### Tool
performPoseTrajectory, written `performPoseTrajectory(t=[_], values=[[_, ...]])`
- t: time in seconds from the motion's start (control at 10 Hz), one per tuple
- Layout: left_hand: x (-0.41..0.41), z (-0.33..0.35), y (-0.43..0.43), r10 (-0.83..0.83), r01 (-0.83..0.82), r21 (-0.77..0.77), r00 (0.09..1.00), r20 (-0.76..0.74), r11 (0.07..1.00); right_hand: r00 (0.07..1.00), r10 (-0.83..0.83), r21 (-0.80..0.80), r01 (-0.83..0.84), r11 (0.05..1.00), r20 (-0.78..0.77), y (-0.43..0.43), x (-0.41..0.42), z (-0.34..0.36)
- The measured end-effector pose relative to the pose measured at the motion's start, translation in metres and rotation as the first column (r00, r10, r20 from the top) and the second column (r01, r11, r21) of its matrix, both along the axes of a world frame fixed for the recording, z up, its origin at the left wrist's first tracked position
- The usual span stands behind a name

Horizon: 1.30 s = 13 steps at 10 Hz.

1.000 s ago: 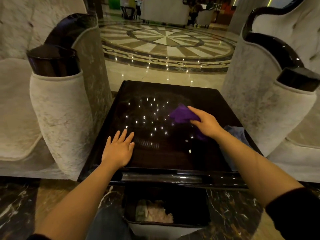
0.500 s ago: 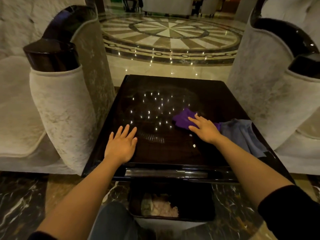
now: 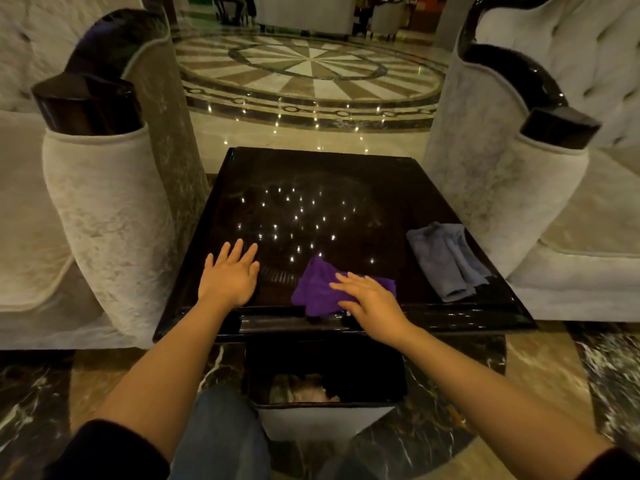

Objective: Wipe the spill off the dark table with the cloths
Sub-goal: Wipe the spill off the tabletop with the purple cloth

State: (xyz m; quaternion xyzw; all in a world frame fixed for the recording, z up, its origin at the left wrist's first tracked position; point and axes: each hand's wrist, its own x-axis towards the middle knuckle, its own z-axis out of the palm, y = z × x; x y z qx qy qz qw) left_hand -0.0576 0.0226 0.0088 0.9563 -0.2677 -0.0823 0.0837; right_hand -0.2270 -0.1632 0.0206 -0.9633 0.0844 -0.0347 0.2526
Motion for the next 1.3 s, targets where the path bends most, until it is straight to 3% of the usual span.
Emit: performPoseTrajectory(t=[0.2,0.4,0.5,0.7,0.9,1.1,1.2,1.3], values=[[0.001,0.001,0.002,-0.014,0.014,0.020,1.000,-0.005,1.000,0.992,0.006,0.069,-0.014,0.998,0.124,0.028,-0.022,-0.013],[0.000,0.002,0.001,-0.013,0.013,0.014,1.000,-0.003,1.000,0.989,-0.009,0.179,-0.018,0.984,0.145,0.039,-0.027,-0.011],[-0.001,0.003,0.000,-0.005,0.005,0.012,1.000,-0.008,1.000,0.994,0.074,0.075,-0.080,0.994,0.086,0.040,-0.027,-0.014],[0.001,0.004,0.000,-0.008,0.008,0.019,1.000,-0.026,1.000,0.997,0.069,0.143,-0.073,0.987,0.034,0.033,-0.023,-0.002],[0.005,0.010,-0.002,0.003,0.000,0.034,0.997,-0.075,0.999,0.995,0.066,0.240,-0.083,0.967,0.079,0.023,-0.020,0.019],[0.013,0.017,-0.006,-0.038,0.045,0.083,0.996,-0.080,0.995,0.982,-0.070,0.356,0.004,0.935,0.174,-0.012,0.000,0.060],[0.063,0.022,-0.064,0.009,-0.007,0.031,0.998,-0.064,1.000,0.963,-0.200,0.427,0.107,0.898,0.179,-0.096,0.068,0.091],[0.068,0.018,-0.062,-0.023,0.025,0.052,0.999,-0.042,0.998,0.919,-0.341,0.488,0.209,0.848,0.199,-0.120,0.086,0.094]])
